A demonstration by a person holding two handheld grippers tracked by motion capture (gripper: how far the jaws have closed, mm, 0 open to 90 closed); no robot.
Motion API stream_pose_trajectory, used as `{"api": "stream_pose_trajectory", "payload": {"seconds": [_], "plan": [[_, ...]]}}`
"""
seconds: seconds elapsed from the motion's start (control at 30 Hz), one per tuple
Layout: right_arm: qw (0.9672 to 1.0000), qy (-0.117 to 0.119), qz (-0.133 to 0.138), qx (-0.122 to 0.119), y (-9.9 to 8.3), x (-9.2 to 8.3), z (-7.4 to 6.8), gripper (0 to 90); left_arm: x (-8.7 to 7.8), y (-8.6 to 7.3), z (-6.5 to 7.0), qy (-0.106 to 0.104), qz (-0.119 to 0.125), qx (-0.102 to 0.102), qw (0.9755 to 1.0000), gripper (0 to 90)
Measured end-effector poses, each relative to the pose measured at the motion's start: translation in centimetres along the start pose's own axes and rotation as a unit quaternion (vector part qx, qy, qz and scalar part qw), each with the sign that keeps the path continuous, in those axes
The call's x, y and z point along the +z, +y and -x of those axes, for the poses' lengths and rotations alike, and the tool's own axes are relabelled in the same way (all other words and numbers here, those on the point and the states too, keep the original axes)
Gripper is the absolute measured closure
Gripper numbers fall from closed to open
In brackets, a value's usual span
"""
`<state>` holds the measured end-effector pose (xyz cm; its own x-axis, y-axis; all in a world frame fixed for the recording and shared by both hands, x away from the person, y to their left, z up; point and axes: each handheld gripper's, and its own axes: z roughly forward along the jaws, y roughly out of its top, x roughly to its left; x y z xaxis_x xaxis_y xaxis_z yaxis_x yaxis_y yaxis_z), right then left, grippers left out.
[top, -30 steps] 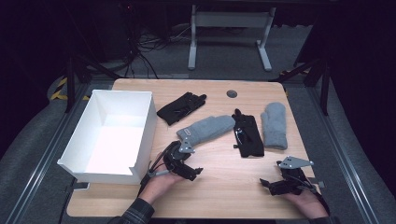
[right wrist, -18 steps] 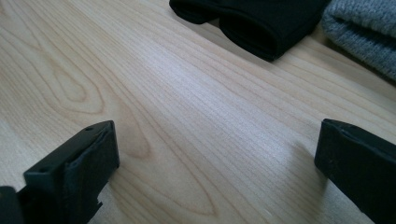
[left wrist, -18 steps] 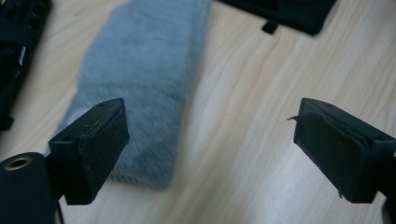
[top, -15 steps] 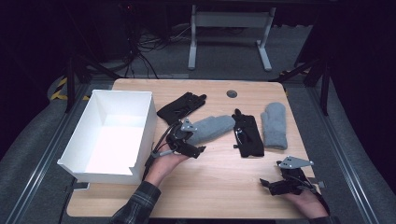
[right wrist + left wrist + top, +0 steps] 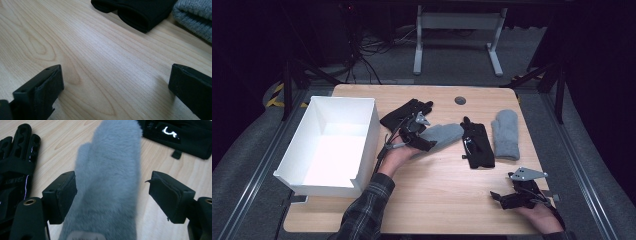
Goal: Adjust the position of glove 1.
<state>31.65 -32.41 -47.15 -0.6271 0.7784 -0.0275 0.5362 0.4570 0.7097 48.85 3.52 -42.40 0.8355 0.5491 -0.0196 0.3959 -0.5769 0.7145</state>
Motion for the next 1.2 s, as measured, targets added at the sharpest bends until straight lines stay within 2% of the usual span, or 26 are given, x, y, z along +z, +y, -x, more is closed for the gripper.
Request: {"api": "stream_pose_trajectory", "payload": {"seconds": [0.1,0.2,0.3,0.4,0.47,0.5,0.6,0.7,0.77,0.83,1.0,1.07,1.1,1.13,1.17,1.2], "plan": [[1.0,0.0,0.0,0.0,0.0,0.0,0.0,0.1,0.8,0.3,-0.4,-0.009,-0.005,0.003,0.9999,23.3],[1.0,0.0,0.0,0.0,0.0,0.0,0.0,0.1,2.0,0.3,-0.8,-0.016,-0.007,-0.001,0.9998,23.2],[1.0,0.0,0.0,0.0,0.0,0.0,0.0,0.1,2.8,0.0,-1.0,-0.016,-0.023,-0.001,0.9996,23.8],[1.0,0.0,-0.001,-0.001,0.0,0.0,0.0,0.1,3.3,-0.4,-1.0,-0.013,-0.033,0.003,0.9994,29.8],[1.0,0.001,-0.001,-0.001,0.0,0.0,0.0,0.1,3.4,-0.5,-1.0,-0.009,-0.031,0.004,0.9995,35.8],[1.0,0.001,-0.001,-0.001,0.0,0.0,0.0,0.1,3.3,-0.5,-1.0,-0.007,-0.031,0.005,0.9995,35.8],[1.0,0.001,-0.001,-0.001,0.0,0.0,0.0,0.1,3.0,-0.4,-1.0,-0.003,-0.032,0.017,0.9993,54.4],[1.0,0.001,0.0,-0.001,0.0,0.0,0.0,0.2,2.4,-0.2,-1.0,-0.007,-0.026,0.012,0.9996,70.5],[1.0,0.001,0.0,-0.001,0.0,0.0,0.0,0.2,1.9,-0.2,-0.8,-0.012,-0.024,0.007,0.9996,76.5],[1.0,0.001,0.0,-0.001,0.0,0.0,0.0,0.2,1.5,-0.2,-0.5,-0.013,-0.02,-0.003,0.9997,79.7],[1.0,0.001,0.0,-0.001,0.0,0.0,0.0,0.2,0.4,-0.4,0.4,-0.022,-0.019,-0.012,0.9995,81.6],[1.0,0.0,0.0,-0.001,0.0,0.0,0.0,0.2,-0.8,-0.8,1.5,-0.038,-0.019,-0.02,0.9989,81.8],[1.0,0.0,0.0,-0.001,0.0,0.0,0.0,0.2,-0.8,-0.8,1.5,-0.038,-0.019,-0.02,0.9989,81.8],[1.0,0.0,0.0,-0.001,0.0,0.0,0.0,0.2,-1.5,-1.1,2.3,-0.042,-0.016,-0.023,0.9987,81.9],[1.0,0.0,0.0,-0.001,0.0,0.0,0.0,0.2,-1.5,-1.1,2.3,-0.042,-0.016,-0.023,0.9987,81.9],[1.0,0.0,0.0,-0.001,0.0,0.0,0.0,0.2,-2.2,-1.4,3.3,-0.044,-0.017,-0.022,0.9986,82.0]]}}
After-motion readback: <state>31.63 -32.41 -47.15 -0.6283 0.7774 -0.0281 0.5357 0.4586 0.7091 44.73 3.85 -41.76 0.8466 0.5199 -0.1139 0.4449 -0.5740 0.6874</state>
